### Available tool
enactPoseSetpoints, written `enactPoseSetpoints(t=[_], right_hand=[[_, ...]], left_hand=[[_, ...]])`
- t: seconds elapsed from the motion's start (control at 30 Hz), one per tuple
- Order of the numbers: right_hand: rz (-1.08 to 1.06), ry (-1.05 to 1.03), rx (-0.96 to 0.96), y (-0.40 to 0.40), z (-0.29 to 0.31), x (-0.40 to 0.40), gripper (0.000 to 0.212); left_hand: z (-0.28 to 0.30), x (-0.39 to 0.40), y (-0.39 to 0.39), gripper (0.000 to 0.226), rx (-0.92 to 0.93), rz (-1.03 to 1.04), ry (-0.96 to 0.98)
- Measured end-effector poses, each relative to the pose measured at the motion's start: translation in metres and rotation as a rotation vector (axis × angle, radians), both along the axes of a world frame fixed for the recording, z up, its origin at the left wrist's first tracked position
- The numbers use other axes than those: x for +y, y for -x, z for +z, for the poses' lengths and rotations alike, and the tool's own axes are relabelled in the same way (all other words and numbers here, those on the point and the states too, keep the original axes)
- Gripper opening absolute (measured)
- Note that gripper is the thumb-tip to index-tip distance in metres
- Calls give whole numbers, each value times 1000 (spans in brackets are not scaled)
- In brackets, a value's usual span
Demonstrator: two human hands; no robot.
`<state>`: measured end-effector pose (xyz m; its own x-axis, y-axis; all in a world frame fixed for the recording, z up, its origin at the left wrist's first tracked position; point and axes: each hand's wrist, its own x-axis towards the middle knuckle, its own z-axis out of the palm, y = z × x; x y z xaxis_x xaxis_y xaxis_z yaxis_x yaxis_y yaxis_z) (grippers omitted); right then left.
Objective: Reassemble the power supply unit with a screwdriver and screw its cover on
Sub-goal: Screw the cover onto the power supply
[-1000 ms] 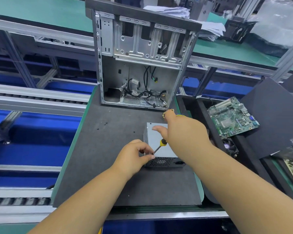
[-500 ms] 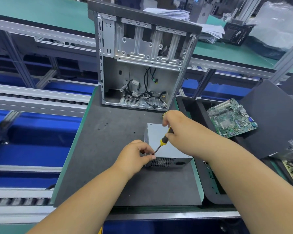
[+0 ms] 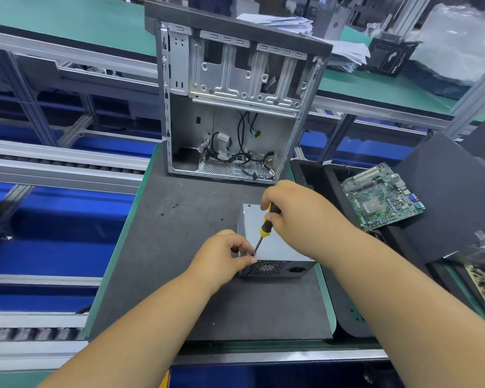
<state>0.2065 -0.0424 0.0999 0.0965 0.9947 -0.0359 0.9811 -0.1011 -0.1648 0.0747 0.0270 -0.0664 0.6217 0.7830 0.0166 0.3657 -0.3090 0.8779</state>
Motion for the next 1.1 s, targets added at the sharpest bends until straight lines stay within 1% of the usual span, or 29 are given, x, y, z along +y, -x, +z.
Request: enactPoseSetpoints(t=[0.03,0.07,0.13,0.17,0.2,0.23,0.3,0.33,0.37,0.4,0.43,0.47,0.5,0.53,0.57,0.6,0.63,0.67,0.7,0.73,0.77,0.8,0.87,0.9,0.93,0.97,1.03,1.07,1.1], right_hand=[[-47,-16,-74,1,-2,0,14],[-126,12,-181,1,-5,1,24],[-259,134,-394,1,-6,2,39],[-269,172,-432,1,-6,2,44],[-267,188,-400,0,-7,1,45],[-227,142,-261,-2,-8,0,40],[-92,49,119,-5,-5,-6,13],[-18,48,213,-6,-2,-7,9],[38,26,214,-7,-2,-7,12],[44,18,119,-6,-4,-6,11],[15,-31,-18,-5,-6,-4,15],[-55,-36,-167,-3,-9,-2,26],[-120,-41,-271,-3,-13,-1,37],[-148,-46,-309,-2,-18,-1,43],[-135,-61,-271,-2,-21,-2,42],[-101,-76,-148,-1,-22,-3,33],[-60,-59,22,-2,-19,-4,19],[-21,-7,150,-4,-14,-5,16],[19,28,196,-5,-11,-6,21],[35,39,166,-5,-9,-5,21],[20,20,79,-3,-8,-3,15],[-28,1,-39,1,-9,-1,14],[-142,8,-322,4,-14,1,36],[-169,0,-401,5,-16,1,42],[-172,-18,-392,4,-17,1,43],[-168,-6,-300,2,-15,0,40],[-110,73,-1,-4,-7,-2,19],[-74,127,79,-6,-3,-3,9],[-54,150,81,-7,0,-1,5]], left_hand=[[0,0,0,17,-5,0,0],[-1,0,0,16,-12,-2,-3],[-1,0,0,17,-21,-7,-6],[-1,0,0,18,-25,-7,-2],[-1,-1,0,17,-28,-5,4],[-1,-1,-1,16,-31,-2,10],[0,0,-1,17,-30,0,18],[1,0,-1,18,-27,-2,21],[1,0,-1,20,-24,-4,23],[1,1,-1,21,-22,-5,24],[1,1,-1,20,-21,-5,25],[1,1,-1,18,-22,-4,26],[1,0,0,16,-24,-3,27],[1,0,0,15,-27,-4,29],[1,0,0,16,-29,-4,32],[1,0,0,17,-31,-4,33],[1,1,-1,19,-31,-4,35],[1,1,0,20,-30,-3,35],[1,1,0,21,-29,-2,34],[1,1,0,20,-28,0,34],[1,1,0,20,-29,4,35],[1,0,0,19,-29,7,35],[0,0,0,18,-27,6,33],[0,0,0,18,-26,4,34],[0,0,0,18,-27,2,36],[0,0,1,18,-29,1,39],[-1,0,1,19,-32,-1,39],[-1,0,1,19,-31,0,37],[-1,0,1,19,-35,4,38]])
